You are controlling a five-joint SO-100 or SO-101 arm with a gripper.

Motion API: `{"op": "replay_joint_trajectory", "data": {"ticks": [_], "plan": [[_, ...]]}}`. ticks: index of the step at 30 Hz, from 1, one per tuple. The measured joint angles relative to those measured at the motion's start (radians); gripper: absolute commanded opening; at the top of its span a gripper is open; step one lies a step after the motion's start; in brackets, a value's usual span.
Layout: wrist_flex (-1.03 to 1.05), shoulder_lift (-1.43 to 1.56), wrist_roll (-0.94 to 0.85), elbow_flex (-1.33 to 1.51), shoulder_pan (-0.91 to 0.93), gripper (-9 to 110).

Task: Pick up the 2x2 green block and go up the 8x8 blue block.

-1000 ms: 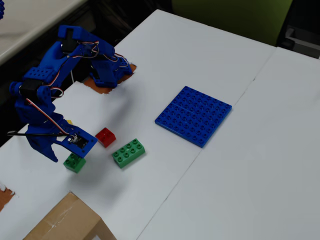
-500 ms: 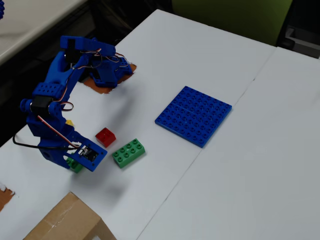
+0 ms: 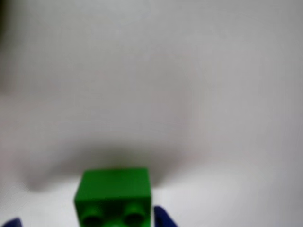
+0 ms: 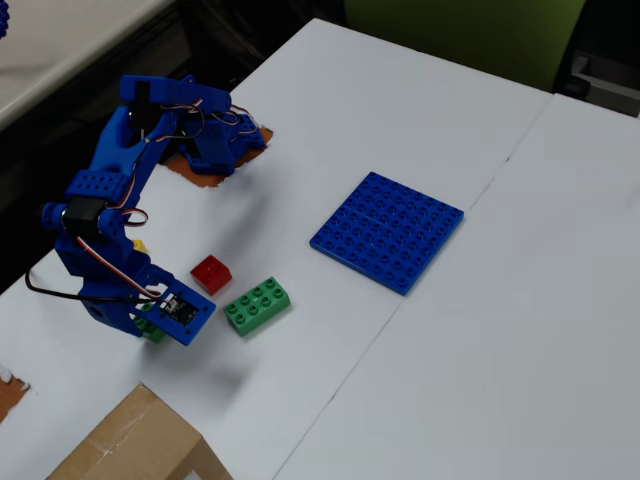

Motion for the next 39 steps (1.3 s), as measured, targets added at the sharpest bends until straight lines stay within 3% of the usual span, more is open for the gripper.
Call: {"op": "replay_joint_trajectory", "data": {"ticks": [8, 15, 25, 33, 39], "plan": [[-0.014, -0.011, 0.000, -0.002, 0.000, 26], [-0.031, -0.021, 0.005, -0.002, 0.000, 9], [0.002, -0.020, 0.055, -0.002, -0.018, 4], [0.298, 0.218, 0.293, 0.011, -0.126, 4], [0.318, 0.549, 0.560, 0.265, -0.282, 4]]}}
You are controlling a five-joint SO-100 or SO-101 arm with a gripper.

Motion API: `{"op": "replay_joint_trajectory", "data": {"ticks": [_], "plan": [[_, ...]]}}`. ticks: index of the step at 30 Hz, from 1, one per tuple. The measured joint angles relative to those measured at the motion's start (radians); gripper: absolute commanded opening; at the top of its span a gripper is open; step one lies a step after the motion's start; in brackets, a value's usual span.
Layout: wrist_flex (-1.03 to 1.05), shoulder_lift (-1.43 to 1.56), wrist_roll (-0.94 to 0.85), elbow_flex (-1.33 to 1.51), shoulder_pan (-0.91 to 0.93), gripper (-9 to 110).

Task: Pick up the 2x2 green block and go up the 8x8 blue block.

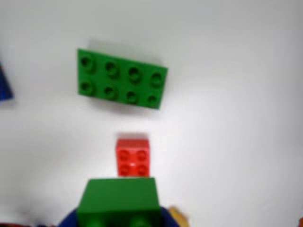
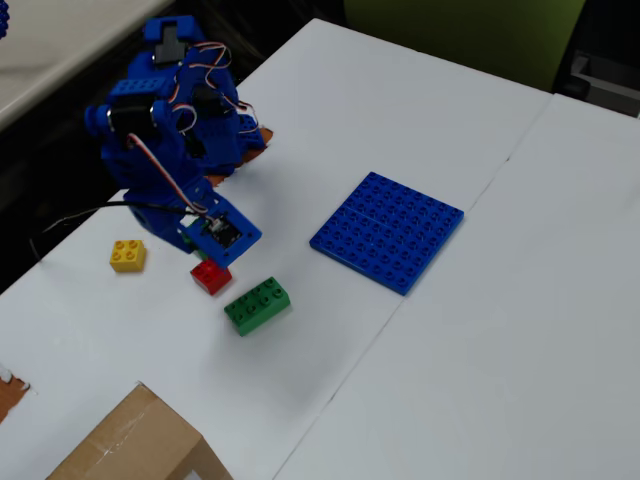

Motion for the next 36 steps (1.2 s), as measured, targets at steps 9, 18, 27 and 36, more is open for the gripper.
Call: {"op": "replay_joint_trajectory", "data": {"ticks": [9, 18, 27, 36], "plan": [[0.000, 0.198, 0.456, 0.086, -0.371, 4], [0.000, 0.123, 0.537, -0.072, -0.687, 3], [0.000, -0.032, 0.546, -0.212, -0.850, 3], [0.000, -0.110, 0.509, -0.273, -0.861, 3]]}}
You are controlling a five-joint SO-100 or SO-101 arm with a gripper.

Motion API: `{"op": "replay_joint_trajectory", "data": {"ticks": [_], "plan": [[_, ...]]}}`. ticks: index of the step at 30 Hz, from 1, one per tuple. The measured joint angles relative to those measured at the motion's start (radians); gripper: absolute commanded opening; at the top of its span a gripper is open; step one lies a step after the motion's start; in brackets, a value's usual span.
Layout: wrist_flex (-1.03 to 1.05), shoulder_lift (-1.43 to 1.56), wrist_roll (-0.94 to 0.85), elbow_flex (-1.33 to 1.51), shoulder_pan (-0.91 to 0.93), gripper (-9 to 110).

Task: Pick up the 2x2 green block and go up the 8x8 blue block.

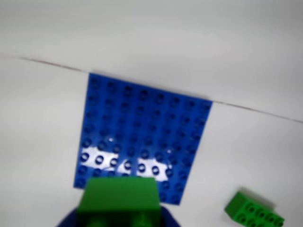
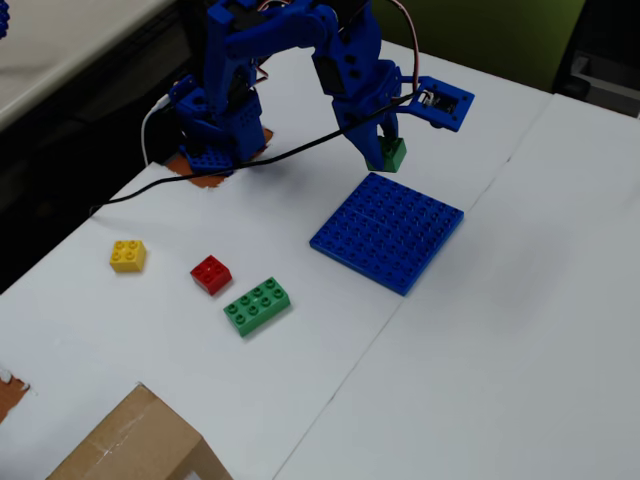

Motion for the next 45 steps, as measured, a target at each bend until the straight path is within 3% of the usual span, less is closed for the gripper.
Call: {"op": "replay_joint_trajectory", "data": {"ticks": [9, 24, 45], "plan": [[0.002, -0.005, 0.009, -0.008, 0.000, 3], [0.002, -0.005, 0.252, -0.009, 0.041, 3], [0.002, -0.023, 0.160, 0.021, 0.080, 3]]}}
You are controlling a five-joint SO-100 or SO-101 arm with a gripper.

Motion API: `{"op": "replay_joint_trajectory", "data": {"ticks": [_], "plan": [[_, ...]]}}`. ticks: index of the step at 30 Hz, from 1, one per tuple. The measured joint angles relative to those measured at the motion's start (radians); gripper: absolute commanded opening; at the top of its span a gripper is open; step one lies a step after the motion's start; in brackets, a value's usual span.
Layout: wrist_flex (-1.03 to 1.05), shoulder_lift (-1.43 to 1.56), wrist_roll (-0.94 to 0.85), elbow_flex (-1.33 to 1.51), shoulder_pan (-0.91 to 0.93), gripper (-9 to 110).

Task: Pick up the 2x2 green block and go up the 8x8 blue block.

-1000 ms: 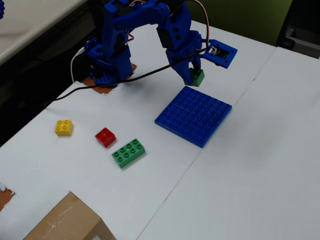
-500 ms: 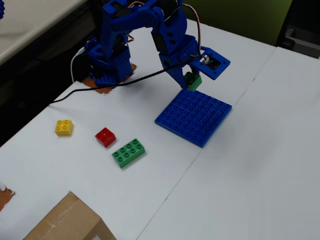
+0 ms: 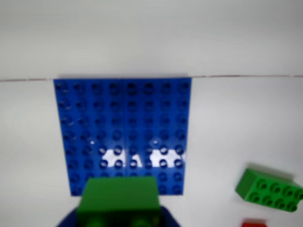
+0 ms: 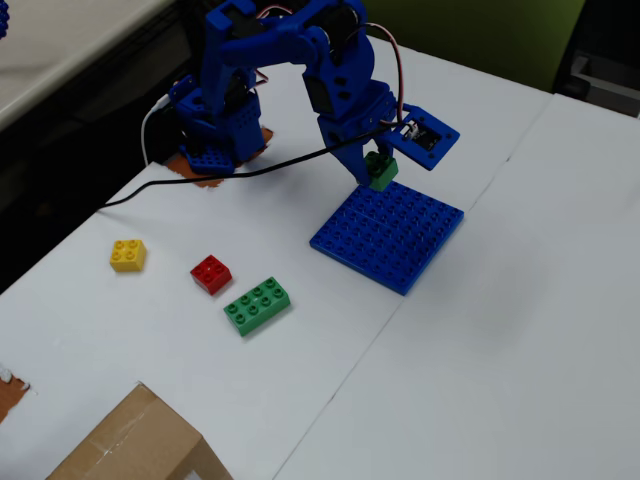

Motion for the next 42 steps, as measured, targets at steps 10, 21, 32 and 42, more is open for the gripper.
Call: {"op": "replay_joint_trajectory", "data": {"ticks": [10, 21, 32, 42], "plan": [[-0.002, -0.009, -0.035, 0.000, 0.009, 3], [-0.025, -0.037, -0.029, 0.000, 0.008, 3], [-0.037, -0.037, -0.029, 0.000, 0.015, 3], [-0.037, -0.048, -0.029, 0.000, 0.018, 3]]}}
